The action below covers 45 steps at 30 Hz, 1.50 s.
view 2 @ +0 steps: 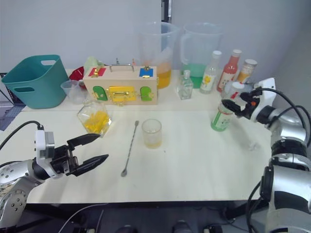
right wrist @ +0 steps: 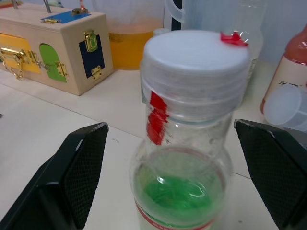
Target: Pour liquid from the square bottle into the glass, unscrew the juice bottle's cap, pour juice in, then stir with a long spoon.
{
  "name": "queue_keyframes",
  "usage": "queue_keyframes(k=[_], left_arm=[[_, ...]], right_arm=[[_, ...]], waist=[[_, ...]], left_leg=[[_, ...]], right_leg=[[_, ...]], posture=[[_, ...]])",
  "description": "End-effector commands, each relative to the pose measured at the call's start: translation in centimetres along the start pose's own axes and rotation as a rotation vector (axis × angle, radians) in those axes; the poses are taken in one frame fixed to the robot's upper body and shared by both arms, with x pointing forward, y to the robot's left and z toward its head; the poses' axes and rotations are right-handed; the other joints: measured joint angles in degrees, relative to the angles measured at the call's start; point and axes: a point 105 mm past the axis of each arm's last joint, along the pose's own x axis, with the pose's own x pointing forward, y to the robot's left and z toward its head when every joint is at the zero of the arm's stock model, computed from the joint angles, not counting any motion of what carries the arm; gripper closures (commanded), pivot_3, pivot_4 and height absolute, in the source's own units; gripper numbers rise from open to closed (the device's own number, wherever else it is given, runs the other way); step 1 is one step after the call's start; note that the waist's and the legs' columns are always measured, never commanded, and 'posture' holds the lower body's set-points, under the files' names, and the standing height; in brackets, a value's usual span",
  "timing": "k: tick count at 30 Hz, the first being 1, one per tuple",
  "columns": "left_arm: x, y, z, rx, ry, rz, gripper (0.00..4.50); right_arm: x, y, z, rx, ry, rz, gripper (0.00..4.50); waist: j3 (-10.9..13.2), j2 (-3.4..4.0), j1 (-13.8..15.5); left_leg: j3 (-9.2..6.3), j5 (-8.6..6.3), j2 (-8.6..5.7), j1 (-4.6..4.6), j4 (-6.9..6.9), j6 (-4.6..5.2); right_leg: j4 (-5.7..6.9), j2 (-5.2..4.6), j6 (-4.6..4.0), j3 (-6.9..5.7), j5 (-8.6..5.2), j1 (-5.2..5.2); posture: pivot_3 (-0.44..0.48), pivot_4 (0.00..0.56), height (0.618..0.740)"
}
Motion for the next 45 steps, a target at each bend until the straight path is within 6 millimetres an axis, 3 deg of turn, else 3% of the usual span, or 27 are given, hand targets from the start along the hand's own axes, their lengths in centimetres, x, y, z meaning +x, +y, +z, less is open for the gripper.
queue_keyframes(k=[1,7,9,15,20,22,26,29,35,45], left_arm=[[-0.1,-0.3,1.2,0.043,-0.034,0.006,0.0],[-0.3,-0.3,1.1,0.044,-0.028,0.006,0.0],[-0.3,-0.2,1.2,0.045,-0.028,0.001,0.0],[0.5,0.0,1.2,0.046,-0.033,-0.039,0.0],[1.5,0.4,1.0,0.029,-0.033,-0.108,0.0],[2.0,0.5,1.0,0.022,-0.034,-0.143,0.0],[3.2,0.9,0.7,0.007,-0.03,-0.222,0.0],[3.8,1.1,0.6,0.0,-0.032,-0.26,0.0],[5.1,0.8,0.0,-0.007,-0.024,-0.352,0.0],[5.1,0.8,-0.1,-0.007,-0.017,-0.363,0.0]], right_arm=[[0.0,-0.4,1.7,-0.041,-0.046,-0.018,0.9],[0.1,-0.3,2.5,-0.036,-0.09,-0.011,2.87],[0.1,-0.3,2.6,-0.038,-0.099,-0.007,3.23],[-0.7,0.3,4.1,-0.034,-0.176,0.06,3.25],[-2.4,3.7,5.0,-0.048,-0.188,0.224,3.25],[-3.4,5.6,5.1,-0.051,-0.172,0.268,3.26],[-5.4,11.7,4.9,-0.044,-0.121,0.384,3.27],[-6.2,15.1,4.6,-0.024,-0.103,0.419,3.27],[-6.3,20.8,3.5,-0.009,-0.077,0.446,3.27],[-6.0,23.4,0.5,0.036,-0.026,0.335,3.29]], waist=[[0.0,0.0,0.0],[0.0,0.01,-0.1],[0.0,0.01,-0.1],[0.1,0.14,-0.3],[0.1,0.16,0.2],[0.1,0.18,0.2],[0.1,0.29,0.6],[0.1,0.3,0.1],[0.1,0.29,0.2],[0.0,0.26,0.3]], left_leg=[[-0.01,0.0,0.0,-0.01,-0.01,0.0],[0.0,0.0,0.0,0.01,-0.05,0.0],[0.0,0.0,0.01,0.01,-0.06,0.0],[0.0,0.0,0.0,-0.01,-0.07,0.0],[-0.04,0.0,-0.01,-0.01,-0.09,0.0],[-0.1,0.0,-0.01,-0.05,-0.1,0.0],[-0.19,0.0,-0.04,-0.09,-0.09,0.0],[-0.16,0.0,-0.03,-0.05,-0.09,0.0],[-0.18,0.01,-0.01,-0.05,-0.07,0.01],[-0.24,0.01,-0.03,-0.1,-0.07,0.0]], right_leg=[[0.0,0.0,0.0,0.0,0.0,-0.01],[-0.01,0.01,0.0,-0.01,0.0,-0.01],[-0.01,0.01,-0.01,0.0,0.0,-0.01],[0.0,0.01,0.0,0.0,0.0,-0.03],[0.05,0.0,0.0,-0.03,0.0,-0.04],[0.08,0.0,0.0,-0.06,0.0,-0.06],[0.09,0.0,0.0,-0.12,0.0,-0.08],[0.06,0.02,0.0,-0.09,0.0,-0.06],[0.03,0.06,0.0,-0.1,-0.01,-0.02],[0.04,0.04,0.0,-0.11,0.0,-0.03]], posture=[[0.0,0.15,0.731],[0.0,0.15,0.731],[0.0,0.15,0.731],[0.0,0.15,0.731],[0.0,0.15,0.731],[0.0,0.15,0.731],[0.0,0.15,0.731],[0.0,0.15,0.731],[0.0,0.15,0.731],[0.0,0.15,0.731]])
